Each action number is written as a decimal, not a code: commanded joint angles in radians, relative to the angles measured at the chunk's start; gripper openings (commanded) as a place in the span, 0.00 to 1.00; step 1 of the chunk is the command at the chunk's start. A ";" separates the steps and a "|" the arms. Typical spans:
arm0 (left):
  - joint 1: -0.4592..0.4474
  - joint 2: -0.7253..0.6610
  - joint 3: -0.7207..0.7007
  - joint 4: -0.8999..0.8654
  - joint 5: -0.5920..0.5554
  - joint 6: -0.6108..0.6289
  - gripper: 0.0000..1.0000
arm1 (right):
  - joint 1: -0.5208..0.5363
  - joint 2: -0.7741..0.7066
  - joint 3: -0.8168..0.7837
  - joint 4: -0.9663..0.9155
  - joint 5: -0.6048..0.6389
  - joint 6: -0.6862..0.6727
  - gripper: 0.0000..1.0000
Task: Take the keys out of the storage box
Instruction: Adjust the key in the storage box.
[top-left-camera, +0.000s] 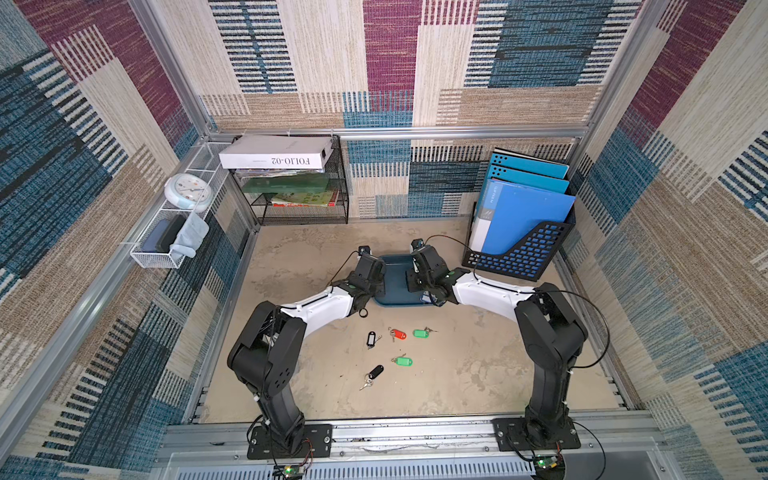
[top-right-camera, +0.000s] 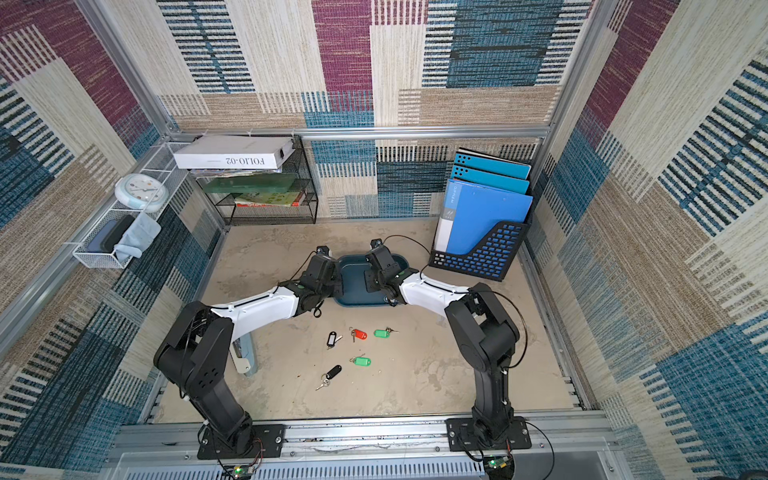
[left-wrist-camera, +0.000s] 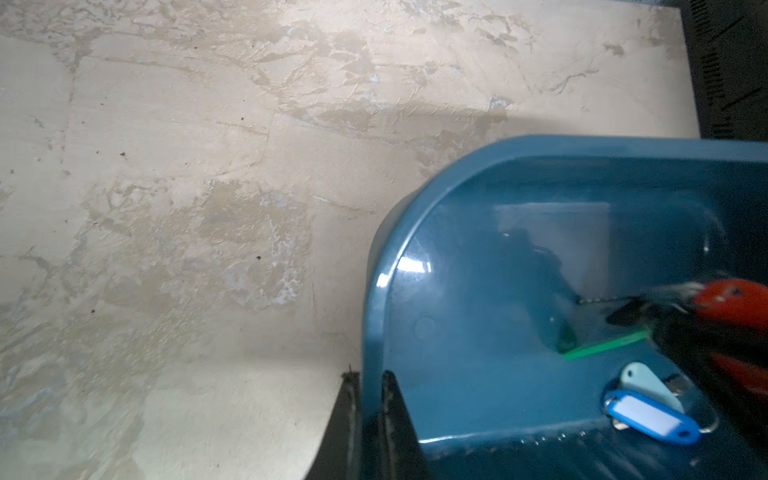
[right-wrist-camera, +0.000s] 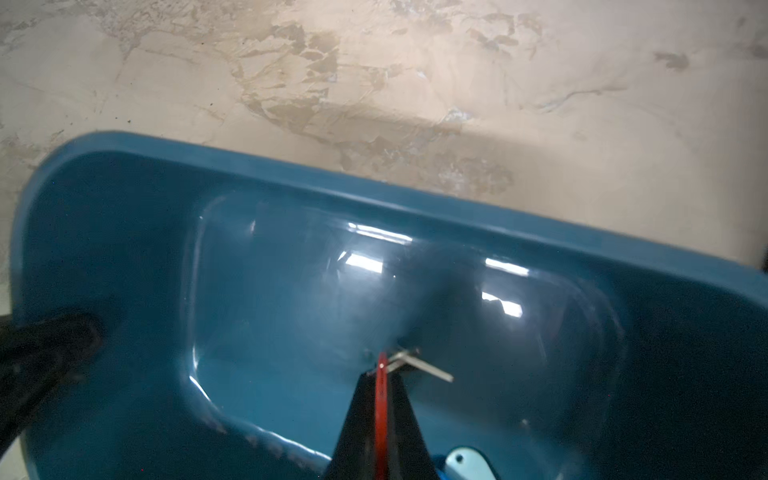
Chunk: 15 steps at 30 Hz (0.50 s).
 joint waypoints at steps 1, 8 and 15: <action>0.003 0.013 0.043 -0.052 0.027 0.008 0.00 | -0.007 0.057 0.072 0.001 0.011 -0.015 0.07; 0.038 0.072 0.142 -0.212 0.079 -0.066 0.00 | -0.009 0.078 0.099 -0.029 0.027 -0.027 0.02; 0.074 0.097 0.165 -0.244 0.161 -0.111 0.00 | -0.010 0.087 0.118 -0.086 -0.018 -0.039 0.25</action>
